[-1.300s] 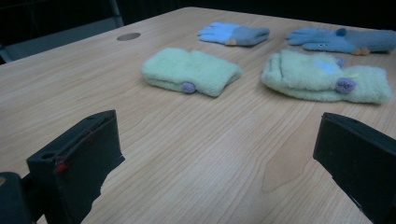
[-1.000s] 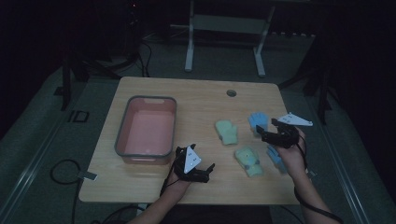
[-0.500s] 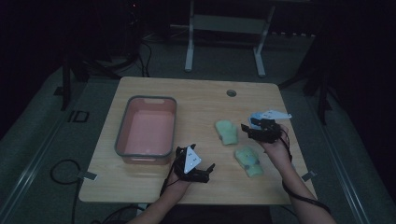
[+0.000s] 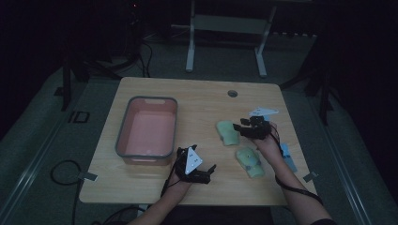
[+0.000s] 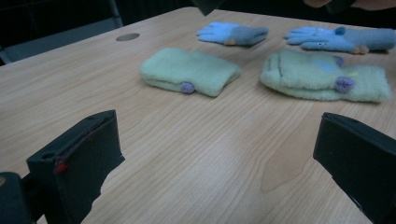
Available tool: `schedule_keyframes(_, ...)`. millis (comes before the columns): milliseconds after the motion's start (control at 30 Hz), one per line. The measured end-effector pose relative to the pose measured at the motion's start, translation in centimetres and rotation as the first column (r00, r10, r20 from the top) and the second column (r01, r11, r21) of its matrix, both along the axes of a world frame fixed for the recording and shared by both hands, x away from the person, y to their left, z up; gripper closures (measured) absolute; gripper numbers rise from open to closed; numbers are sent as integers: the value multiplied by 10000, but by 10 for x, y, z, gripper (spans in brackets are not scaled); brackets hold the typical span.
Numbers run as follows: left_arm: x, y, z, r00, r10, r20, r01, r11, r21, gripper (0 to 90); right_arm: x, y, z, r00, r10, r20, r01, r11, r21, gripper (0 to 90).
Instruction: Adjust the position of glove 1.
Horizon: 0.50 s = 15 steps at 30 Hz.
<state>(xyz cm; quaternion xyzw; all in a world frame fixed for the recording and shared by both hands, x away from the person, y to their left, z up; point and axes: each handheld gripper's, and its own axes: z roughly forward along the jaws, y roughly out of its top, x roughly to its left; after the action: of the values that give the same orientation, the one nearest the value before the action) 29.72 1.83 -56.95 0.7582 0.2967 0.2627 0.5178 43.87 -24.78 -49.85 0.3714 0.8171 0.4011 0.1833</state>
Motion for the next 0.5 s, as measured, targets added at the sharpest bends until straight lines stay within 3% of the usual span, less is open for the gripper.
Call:
schedule_keyframes(133, 0, 0, 0, 10000, 2, -13, -2, 10000, -6, 11, 6, 7, -6, 9998, 189, -12, -189, 9995, -270, 594)
schedule_keyframes(500, 0, 0, 0, 10000, -73, -20, 73, 10000, -61, 11, 22, 21, -18, 9976, 625, -300, -649, 9938, -901, 609)
